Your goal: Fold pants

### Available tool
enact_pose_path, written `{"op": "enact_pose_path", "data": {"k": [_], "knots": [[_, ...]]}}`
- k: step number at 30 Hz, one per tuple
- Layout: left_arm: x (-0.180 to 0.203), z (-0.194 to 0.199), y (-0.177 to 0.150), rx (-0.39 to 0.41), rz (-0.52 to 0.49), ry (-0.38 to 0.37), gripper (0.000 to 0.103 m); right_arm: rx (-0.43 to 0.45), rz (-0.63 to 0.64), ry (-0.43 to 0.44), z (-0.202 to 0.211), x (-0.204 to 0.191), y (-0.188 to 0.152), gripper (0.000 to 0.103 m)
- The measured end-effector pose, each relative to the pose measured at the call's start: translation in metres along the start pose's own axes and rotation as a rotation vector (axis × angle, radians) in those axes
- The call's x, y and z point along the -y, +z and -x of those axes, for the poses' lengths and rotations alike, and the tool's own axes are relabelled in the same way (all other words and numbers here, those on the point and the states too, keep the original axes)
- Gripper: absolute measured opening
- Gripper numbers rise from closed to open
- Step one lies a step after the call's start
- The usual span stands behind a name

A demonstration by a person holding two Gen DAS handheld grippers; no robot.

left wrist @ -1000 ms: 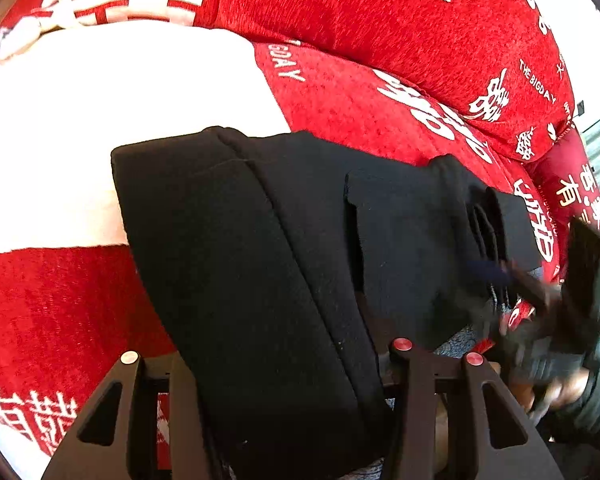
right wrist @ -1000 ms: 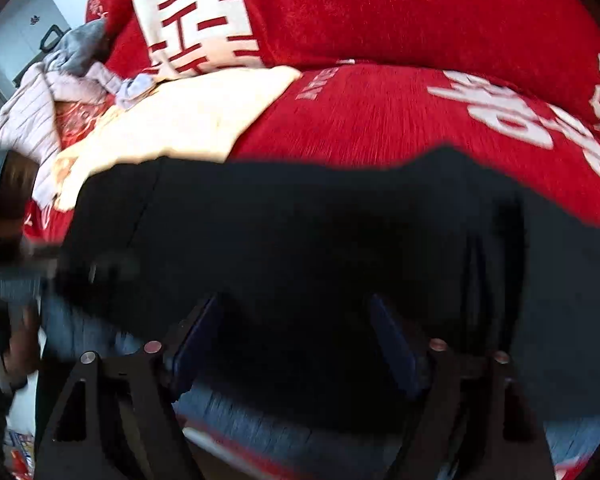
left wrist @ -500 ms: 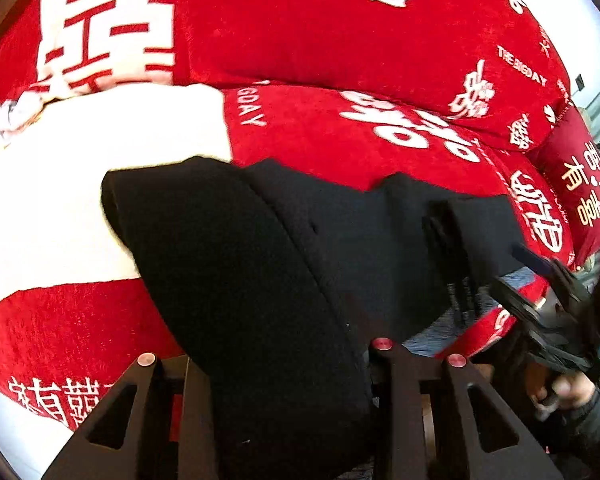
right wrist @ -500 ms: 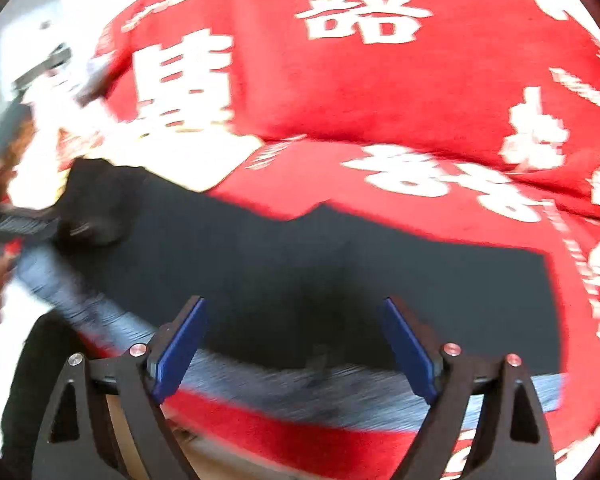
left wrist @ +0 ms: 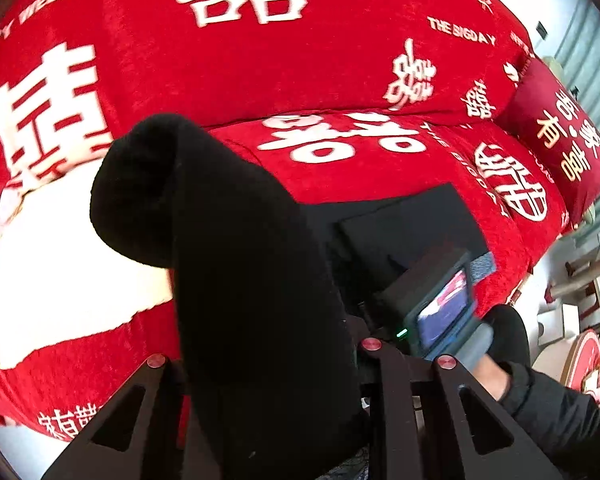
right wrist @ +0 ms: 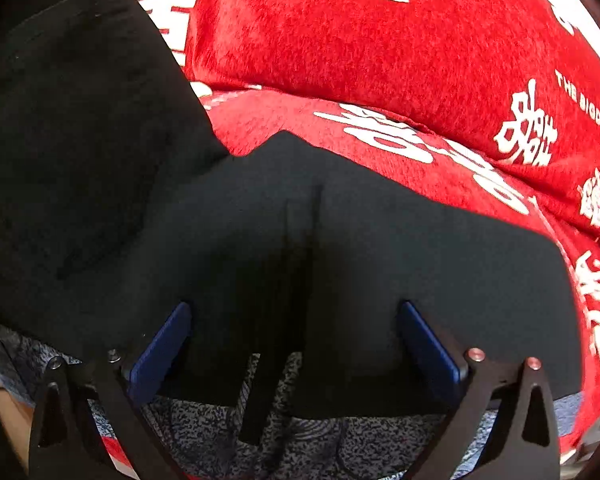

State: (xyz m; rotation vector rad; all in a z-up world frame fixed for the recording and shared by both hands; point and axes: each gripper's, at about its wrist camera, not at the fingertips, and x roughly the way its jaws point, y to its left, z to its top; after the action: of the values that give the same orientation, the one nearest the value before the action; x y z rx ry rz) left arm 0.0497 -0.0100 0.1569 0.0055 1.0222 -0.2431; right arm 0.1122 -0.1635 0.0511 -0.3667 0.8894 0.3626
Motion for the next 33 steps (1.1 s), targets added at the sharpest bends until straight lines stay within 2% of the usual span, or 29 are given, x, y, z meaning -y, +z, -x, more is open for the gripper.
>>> {"op": "enact_pose_path", "data": {"k": [4, 6, 7, 10, 16, 20, 23, 27, 31, 33], "knots": [[0.027, -0.008, 0.013, -0.021, -0.035, 0.004, 0.025, -0.024, -0.012, 0.017, 0.011, 0.006, 0.01, 0.103], [0.044, -0.012, 0.021, -0.032, -0.047, 0.004, 0.025, 0.061, -0.075, 0.049, 0.037, 0.03, 0.014, 0.103], [0.053, -0.015, 0.026, -0.038, -0.055, 0.002, 0.025, 0.073, -0.087, 0.048, 0.045, 0.04, 0.017, 0.103], [0.079, -0.027, 0.041, -0.064, -0.073, -0.01, 0.025, 0.042, -0.117, 0.027, 0.058, 0.086, 0.018, 0.103], [0.139, -0.065, 0.073, -0.133, -0.119, -0.008, 0.025, 0.012, -0.274, -0.102, 0.084, 0.189, -0.018, 0.103], [0.185, -0.103, 0.091, -0.202, -0.155, 0.015, 0.025, -0.004, -0.431, -0.089, 0.091, 0.238, -0.049, 0.103], [0.222, -0.135, 0.097, -0.244, -0.203, 0.045, 0.025, -0.008, -0.493, -0.063, 0.091, 0.251, -0.068, 0.103], [0.254, -0.182, 0.098, -0.309, -0.247, 0.109, 0.025, -0.014, -0.499, -0.03, 0.086, 0.252, -0.085, 0.103], [0.261, -0.208, 0.093, -0.336, -0.273, 0.15, 0.025, 0.026, -0.494, 0.031, 0.093, 0.252, -0.099, 0.103], [0.264, -0.211, 0.094, -0.344, -0.271, 0.155, 0.025, 0.077, -0.48, 0.097, 0.103, 0.25, -0.105, 0.103]]}}
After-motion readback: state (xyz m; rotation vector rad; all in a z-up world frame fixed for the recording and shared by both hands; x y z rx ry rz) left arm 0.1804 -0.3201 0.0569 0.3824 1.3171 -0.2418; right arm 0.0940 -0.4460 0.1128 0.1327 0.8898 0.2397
